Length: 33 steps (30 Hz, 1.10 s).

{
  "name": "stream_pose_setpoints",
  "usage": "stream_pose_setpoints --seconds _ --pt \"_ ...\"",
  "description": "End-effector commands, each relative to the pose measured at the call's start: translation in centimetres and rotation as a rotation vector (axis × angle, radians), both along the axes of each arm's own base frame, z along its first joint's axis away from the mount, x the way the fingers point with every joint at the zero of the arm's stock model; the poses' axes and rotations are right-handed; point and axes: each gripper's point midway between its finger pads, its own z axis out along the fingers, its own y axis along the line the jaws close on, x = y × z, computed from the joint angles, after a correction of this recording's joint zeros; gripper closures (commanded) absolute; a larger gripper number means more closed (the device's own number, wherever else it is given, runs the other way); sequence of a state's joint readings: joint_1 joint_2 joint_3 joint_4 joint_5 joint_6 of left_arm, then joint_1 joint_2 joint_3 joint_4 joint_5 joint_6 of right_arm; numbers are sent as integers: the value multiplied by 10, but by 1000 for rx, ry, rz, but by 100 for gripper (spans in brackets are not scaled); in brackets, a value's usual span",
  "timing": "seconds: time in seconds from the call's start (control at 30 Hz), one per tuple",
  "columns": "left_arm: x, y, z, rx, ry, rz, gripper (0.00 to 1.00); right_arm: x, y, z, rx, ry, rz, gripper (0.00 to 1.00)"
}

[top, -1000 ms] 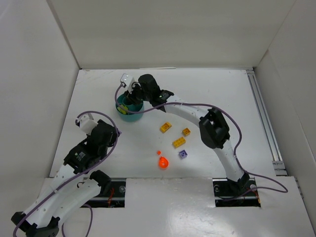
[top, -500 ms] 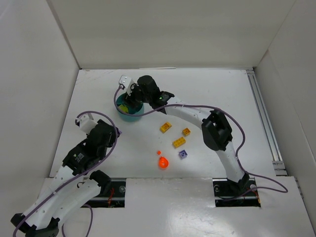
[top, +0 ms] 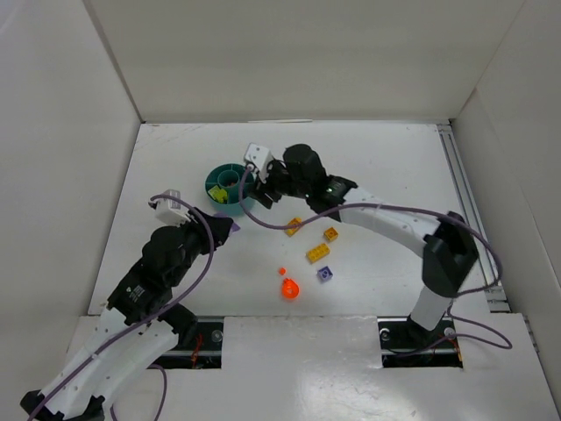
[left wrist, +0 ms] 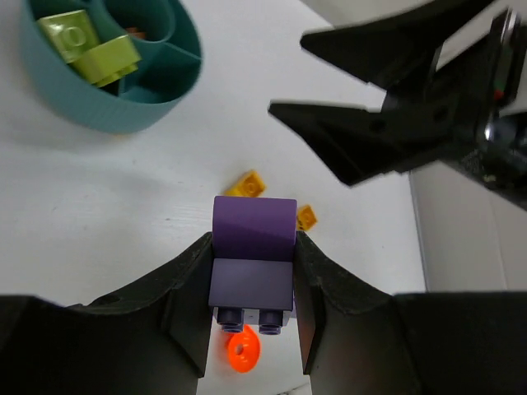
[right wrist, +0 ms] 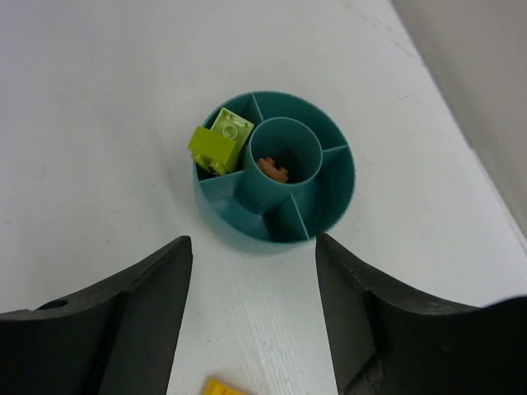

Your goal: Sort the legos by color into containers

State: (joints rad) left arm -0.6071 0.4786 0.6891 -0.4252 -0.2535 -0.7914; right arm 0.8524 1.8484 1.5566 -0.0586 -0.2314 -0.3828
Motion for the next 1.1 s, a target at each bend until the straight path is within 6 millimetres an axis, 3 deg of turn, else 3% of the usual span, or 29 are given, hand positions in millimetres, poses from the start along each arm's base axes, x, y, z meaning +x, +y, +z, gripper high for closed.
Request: stream_pose_setpoints --seconds 0.0,0.07,0.1,0.17,0.2,0.23,0.27,0.33,0.43,0.47,0.5,0.53,0.57,0.6,0.67,0.73,0.8,0.83,0.97,1.07 --pt "2 -30 45 -88 -207 -161 100 -36 -44 28 48 -40 -32 33" --pt "7 -28 52 -143 -219 -116 100 -52 -63 29 70 -68 -51 33" --pt "9 -32 59 -171 -235 -125 100 -75 -76 25 63 -92 -34 33" --pt "7 -47 69 -197 -276 -203 100 -95 -79 31 80 -149 -7 33" --pt "2 -54 81 -216 -318 -255 100 -115 -73 30 86 -166 42 33" --pt "1 -65 78 -196 -333 -318 100 -124 -76 28 78 -194 67 33" --pt "-11 -80 92 -219 -391 -434 100 -135 -71 32 94 -193 113 33" --pt "-21 -95 100 -197 -435 -557 100 -148 -68 32 102 -192 174 33" --pt "-24 -103 100 -174 -439 -617 100 -162 -72 40 142 -173 219 32" --pt "-22 -102 99 -186 -420 -597 100 -174 -79 43 170 -154 217 32" --pt "-15 -100 98 -225 -381 -546 100 -171 -86 48 190 -167 155 32" --pt "-8 -96 94 -261 -345 -492 100 -173 -91 61 246 -200 115 32" --pt "-1 -92 85 -297 -285 -428 100 -191 -98 80 320 -229 103 32" --pt "3 -90 82 -336 -254 -383 100 -193 -105 64 319 -233 69 32" --pt "13 -82 76 -437 -174 -271 100 -195 -115 76 395 -268 -4 32" --pt "20 -75 71 -488 -130 -189 100 -189 -116 71 370 -283 -32 37" --pt "25 -70 68 -545 -84 -123 100 -188 -99 54 259 -305 4 38" --pt "28 -64 64 -546 -65 -75 100 -191 -90 66 251 -328 23 40" --pt "33 -58 61 -544 12 3 100 -183 -73 59 83 -440 -73 41" --pt "36 -55 61 -530 44 36 100 -176 -65 61 62 -486 -88 41"
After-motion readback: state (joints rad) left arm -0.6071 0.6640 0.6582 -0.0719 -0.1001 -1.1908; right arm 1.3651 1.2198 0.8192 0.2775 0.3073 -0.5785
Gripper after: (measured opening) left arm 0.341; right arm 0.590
